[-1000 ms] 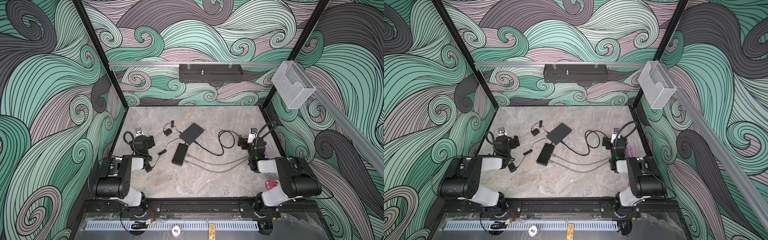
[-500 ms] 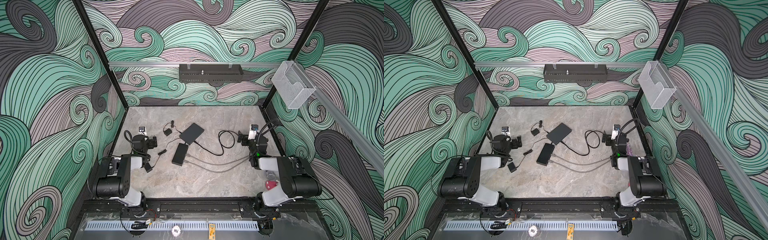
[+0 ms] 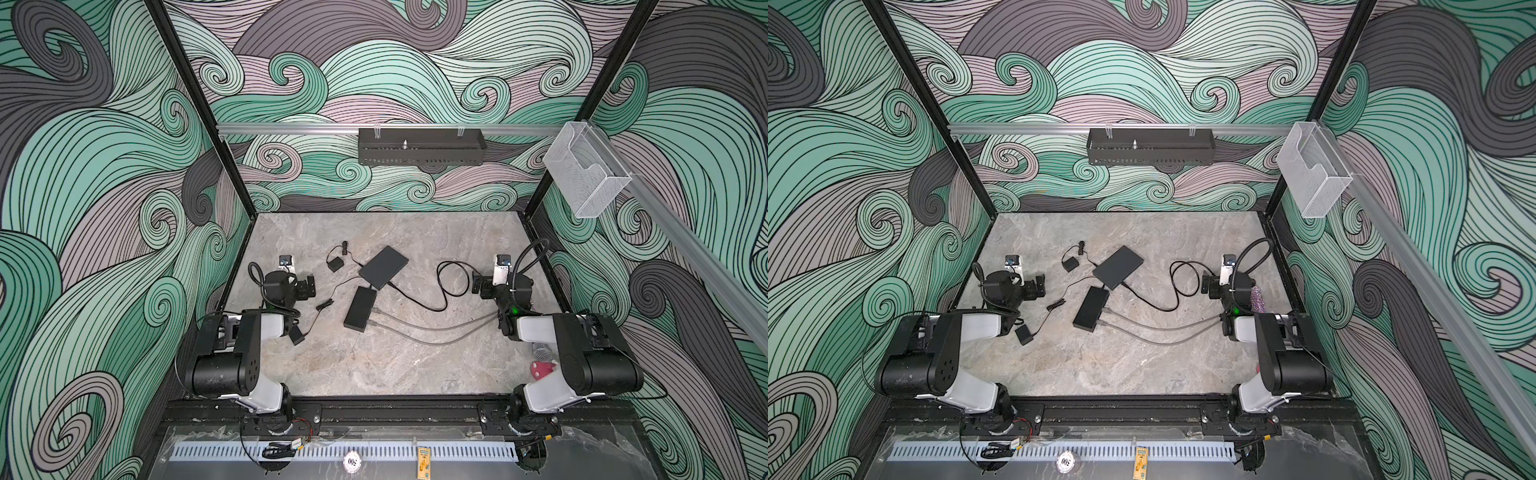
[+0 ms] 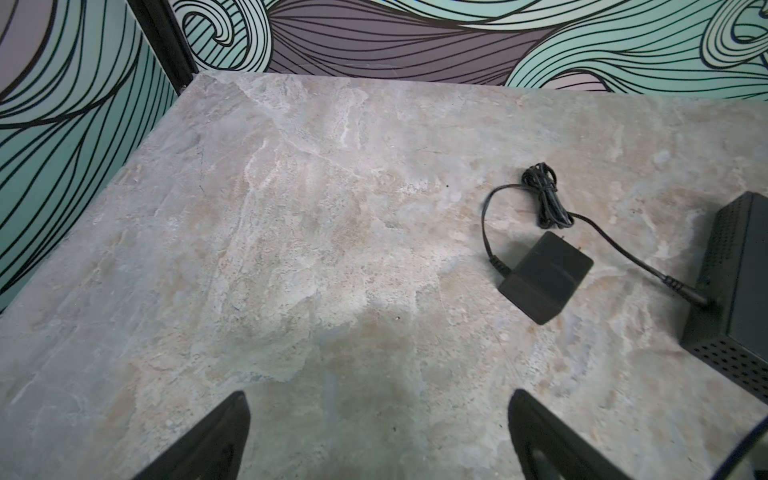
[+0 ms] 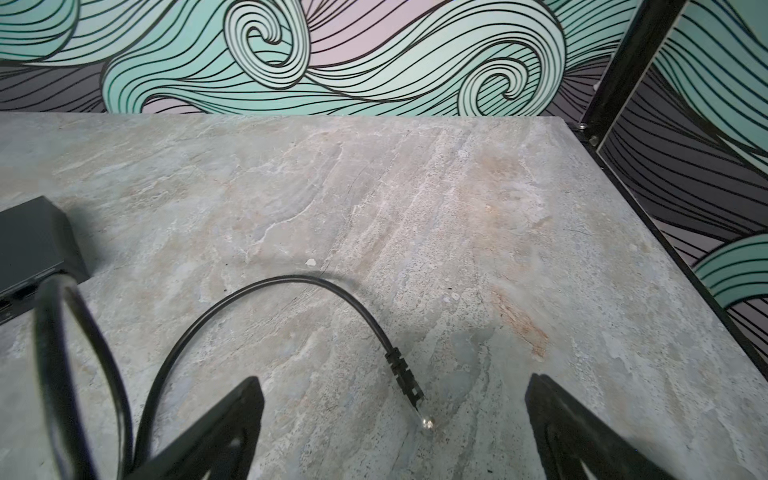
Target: Insert the plug into the switch port
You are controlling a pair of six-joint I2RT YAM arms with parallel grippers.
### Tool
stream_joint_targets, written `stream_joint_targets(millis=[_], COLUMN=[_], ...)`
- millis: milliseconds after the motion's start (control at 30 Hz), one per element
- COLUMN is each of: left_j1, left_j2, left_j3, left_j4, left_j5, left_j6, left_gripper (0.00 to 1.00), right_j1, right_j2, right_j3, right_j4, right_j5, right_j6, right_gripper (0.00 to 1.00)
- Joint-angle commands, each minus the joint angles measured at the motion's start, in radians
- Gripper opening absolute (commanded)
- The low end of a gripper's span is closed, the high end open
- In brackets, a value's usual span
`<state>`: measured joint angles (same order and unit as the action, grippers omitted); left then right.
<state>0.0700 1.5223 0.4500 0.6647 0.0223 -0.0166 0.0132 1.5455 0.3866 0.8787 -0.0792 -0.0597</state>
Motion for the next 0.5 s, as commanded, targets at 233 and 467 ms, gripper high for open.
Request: stream_joint_targets(millis=[233, 467], left_j1=[0.005, 0.006], left_j2=[0.004, 0.003], left_j3=[0.027, 0.027], left_j4=[-0.014, -0.014], left_j5=[-0.015, -0.015], left_j6=[-0.012, -0.011], left_gripper=[0.99, 0.99], right_j1=[-0.007, -0.004], right_j2=[-0.003, -0.005], right_j3=[0.027, 0.026], right_j4=[-0.047, -0.047], right_j5=[0.037, 0.044], right_j6=[0.03, 0.026], right_gripper=[0.99, 0.99])
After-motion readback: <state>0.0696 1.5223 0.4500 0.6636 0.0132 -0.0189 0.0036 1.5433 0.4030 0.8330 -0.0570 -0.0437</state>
